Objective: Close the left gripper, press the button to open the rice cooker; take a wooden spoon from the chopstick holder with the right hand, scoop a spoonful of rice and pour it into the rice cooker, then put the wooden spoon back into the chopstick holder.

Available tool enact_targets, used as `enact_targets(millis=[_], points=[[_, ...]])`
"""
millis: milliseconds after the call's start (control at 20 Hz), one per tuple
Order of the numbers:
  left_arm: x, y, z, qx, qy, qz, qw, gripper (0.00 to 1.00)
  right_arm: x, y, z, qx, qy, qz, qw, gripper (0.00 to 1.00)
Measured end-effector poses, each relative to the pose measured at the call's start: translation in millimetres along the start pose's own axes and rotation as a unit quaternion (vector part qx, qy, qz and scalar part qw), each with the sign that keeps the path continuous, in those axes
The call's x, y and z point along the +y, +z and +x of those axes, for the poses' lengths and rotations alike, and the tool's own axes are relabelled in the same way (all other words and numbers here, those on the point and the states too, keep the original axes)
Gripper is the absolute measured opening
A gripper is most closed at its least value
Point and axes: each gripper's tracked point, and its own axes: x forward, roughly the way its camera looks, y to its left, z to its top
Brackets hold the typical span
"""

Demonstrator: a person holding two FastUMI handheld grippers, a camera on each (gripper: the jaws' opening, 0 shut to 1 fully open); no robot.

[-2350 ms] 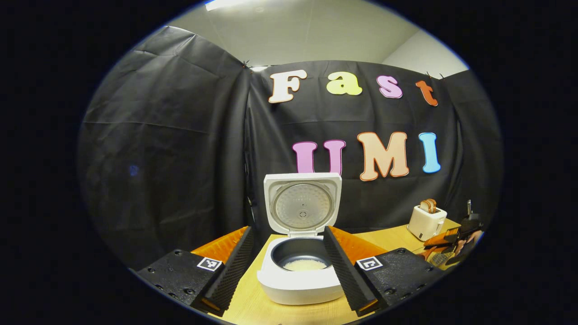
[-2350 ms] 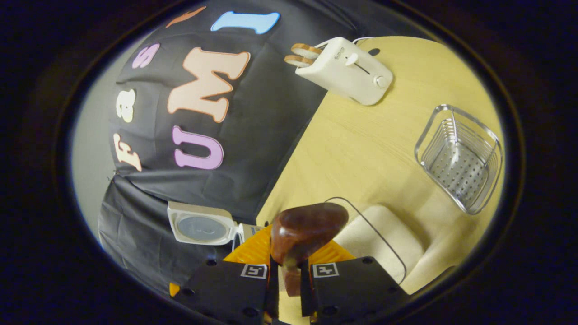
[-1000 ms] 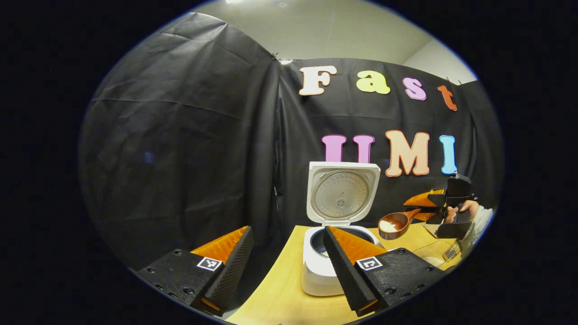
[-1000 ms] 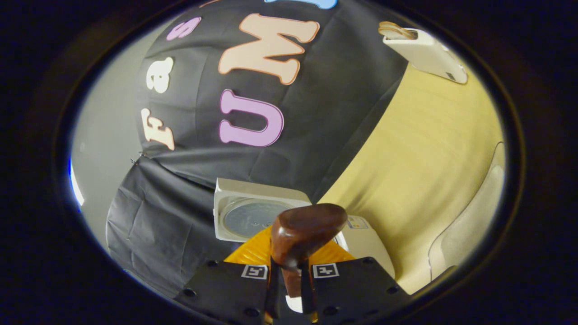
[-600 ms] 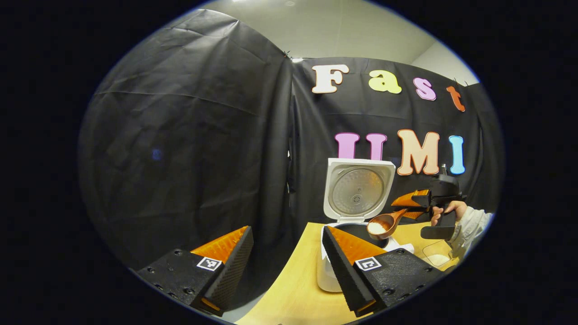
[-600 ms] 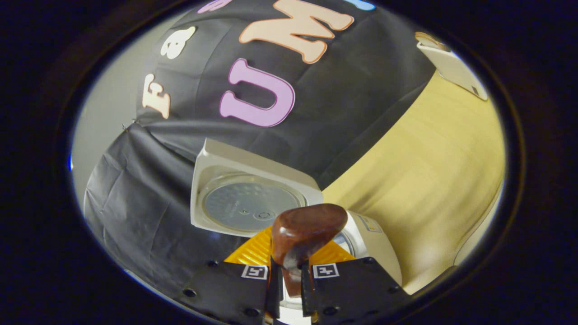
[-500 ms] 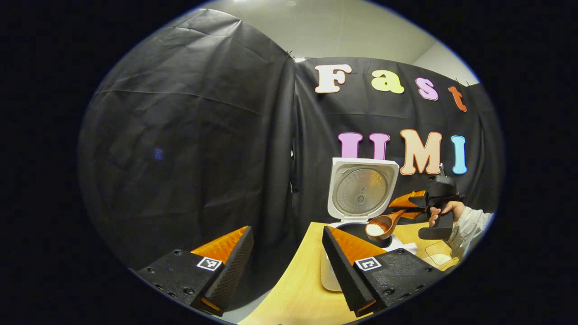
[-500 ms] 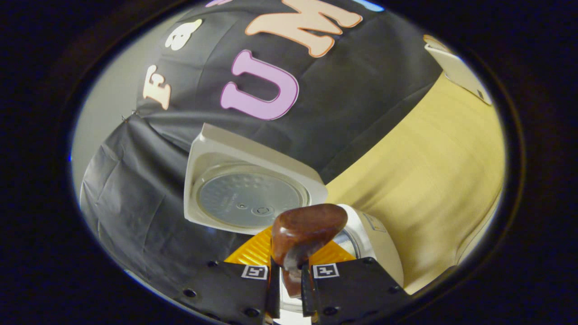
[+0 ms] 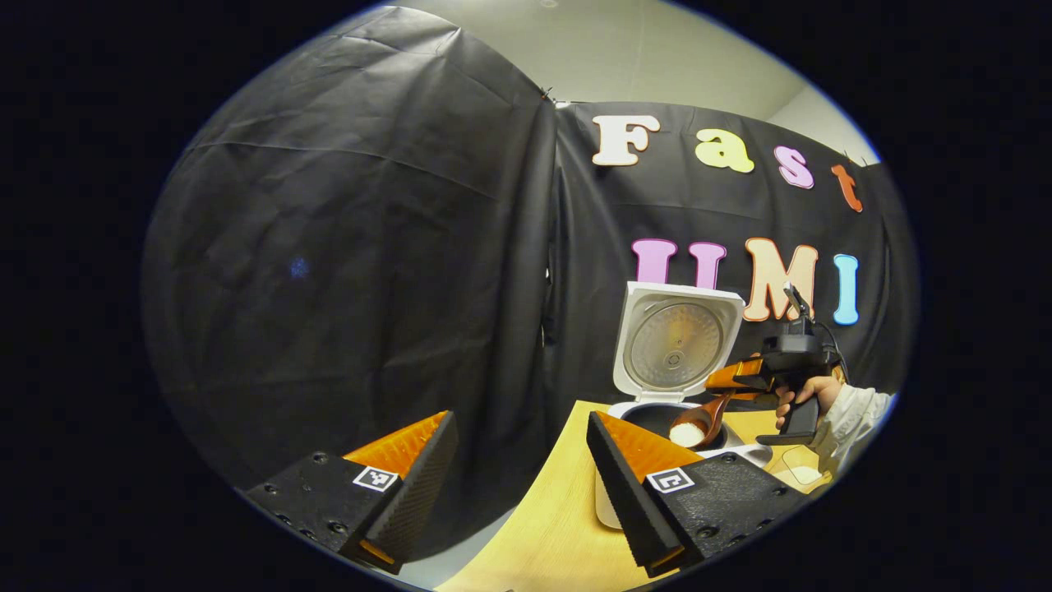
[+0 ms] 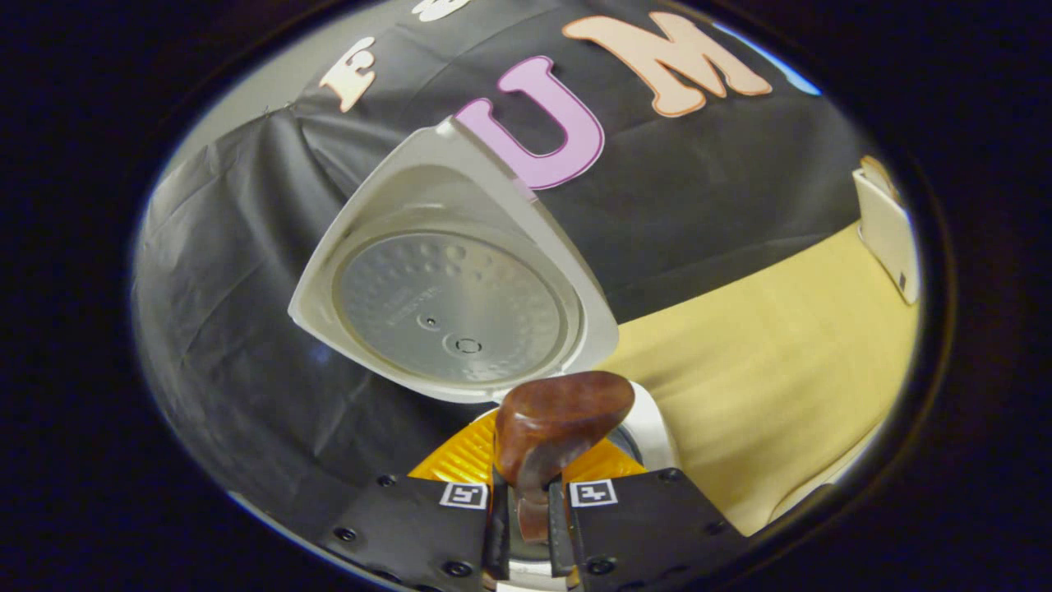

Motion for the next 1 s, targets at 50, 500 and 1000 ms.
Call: enact_targets(millis=[50,500,1000], points=[[-1,-2,0,0.001,0.0,-0.002,1.0,0.9,0,0,-1,-0.002,-0.003,-0.02,1.0,0.22],[-8,-2,9,0.001,-0.007,-0.006,1.0,0.9,18,7,-8,-0.05,-0.002,-0.253,0.966,0.19],[-3,-2,9,-0.002,-0.003,-0.014,1.0,0.9,51,23,-23,-0.129,0.004,-0.45,0.884,0.22]])
